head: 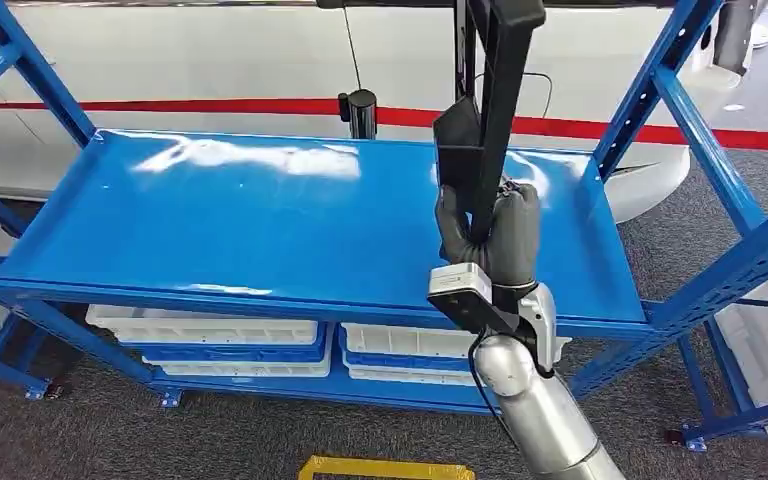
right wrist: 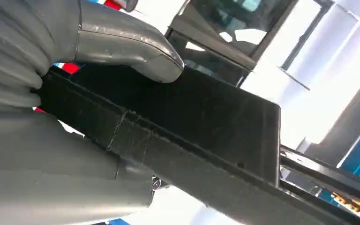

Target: Take the parts from the cabinet and place them on the table.

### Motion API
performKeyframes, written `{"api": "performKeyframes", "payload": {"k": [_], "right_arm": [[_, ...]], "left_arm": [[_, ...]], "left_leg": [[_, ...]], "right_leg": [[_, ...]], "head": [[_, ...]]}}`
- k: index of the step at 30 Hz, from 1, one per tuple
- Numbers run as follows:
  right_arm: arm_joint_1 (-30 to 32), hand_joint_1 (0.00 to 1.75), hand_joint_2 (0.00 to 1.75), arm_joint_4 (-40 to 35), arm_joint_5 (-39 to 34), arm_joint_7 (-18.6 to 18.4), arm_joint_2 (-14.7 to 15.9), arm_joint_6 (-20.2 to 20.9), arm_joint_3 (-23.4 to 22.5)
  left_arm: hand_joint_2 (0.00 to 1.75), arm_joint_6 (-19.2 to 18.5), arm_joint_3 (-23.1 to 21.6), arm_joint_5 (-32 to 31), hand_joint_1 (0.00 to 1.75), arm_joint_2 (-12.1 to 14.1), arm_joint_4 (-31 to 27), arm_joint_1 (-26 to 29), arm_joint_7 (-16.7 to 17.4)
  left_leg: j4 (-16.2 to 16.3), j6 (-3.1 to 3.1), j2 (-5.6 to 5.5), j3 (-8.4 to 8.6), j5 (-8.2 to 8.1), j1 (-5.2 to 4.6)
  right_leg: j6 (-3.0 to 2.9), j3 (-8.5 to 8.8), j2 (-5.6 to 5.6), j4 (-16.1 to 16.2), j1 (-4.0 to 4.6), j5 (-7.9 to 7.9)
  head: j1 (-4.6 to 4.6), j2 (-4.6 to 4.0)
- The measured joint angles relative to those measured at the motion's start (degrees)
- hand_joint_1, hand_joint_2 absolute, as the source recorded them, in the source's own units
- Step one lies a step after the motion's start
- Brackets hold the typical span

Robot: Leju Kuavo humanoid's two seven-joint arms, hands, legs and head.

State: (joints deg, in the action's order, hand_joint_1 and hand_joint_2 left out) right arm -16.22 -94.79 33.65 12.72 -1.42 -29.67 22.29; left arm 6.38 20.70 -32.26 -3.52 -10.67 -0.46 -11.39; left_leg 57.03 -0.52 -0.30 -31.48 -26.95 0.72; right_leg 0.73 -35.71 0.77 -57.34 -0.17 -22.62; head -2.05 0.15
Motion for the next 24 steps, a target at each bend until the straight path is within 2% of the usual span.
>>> {"api": "performKeyframes", "payload": {"k": [2,4,7,13,24], "right_arm": [[-0.06,1.75,1.75,-0.85,-6.47,1.18,0.2,3.92,0.02],[-0.07,1.75,1.75,-2.5,-15.06,2.02,0.88,9.79,0.18],[0.31,1.75,1.75,-4.99,-20.15,3.63,1.84,13.82,0.42],[2.32,1.75,1.75,-9.36,-20.23,4.88,3.13,15.2,2.27],[3.21,1.75,1.75,-11.06,-20.14,4.88,4.0,15.35,3.98]], "left_arm": [[1.75,-0.65,0.18,0.07,0.0,0.0,0.0,-0.02,0.02],[1.75,-1.62,0.57,0.46,0.0,0.0,0.0,-0.04,0.02],[1.75,-1.77,1.14,0.57,0.0,0.0,0.0,-0.04,-0.3],[1.75,-1.57,2.3,1.05,0.0,-0.02,-0.02,-0.19,-0.98],[1.75,-1.51,3.3,1.05,0.0,-0.15,-0.04,-0.41,-1.18]], "left_leg": [[0.0,0.0,0.0,0.01,0.0,0.0],[0.0,0.0,-0.01,0.03,0.01,0.0],[0.0,-0.01,-0.03,0.04,0.01,0.0],[0.0,0.02,0.0,0.02,-0.03,0.0],[0.0,0.02,0.0,0.01,-0.02,-0.02]], "right_leg": [[0.0,0.0,0.0,0.0,0.0,0.0],[0.0,0.0,-0.01,0.0,0.0,0.0],[0.0,-0.01,-0.01,0.0,0.0,0.0],[0.01,-0.02,0.0,0.0,0.0,-0.02],[0.01,0.0,0.0,0.0,-0.02,-0.02]], "head": [[0.0,0.0],[0.0,0.0],[0.0,0.0],[0.0,0.0],[0.0,0.0]]}}
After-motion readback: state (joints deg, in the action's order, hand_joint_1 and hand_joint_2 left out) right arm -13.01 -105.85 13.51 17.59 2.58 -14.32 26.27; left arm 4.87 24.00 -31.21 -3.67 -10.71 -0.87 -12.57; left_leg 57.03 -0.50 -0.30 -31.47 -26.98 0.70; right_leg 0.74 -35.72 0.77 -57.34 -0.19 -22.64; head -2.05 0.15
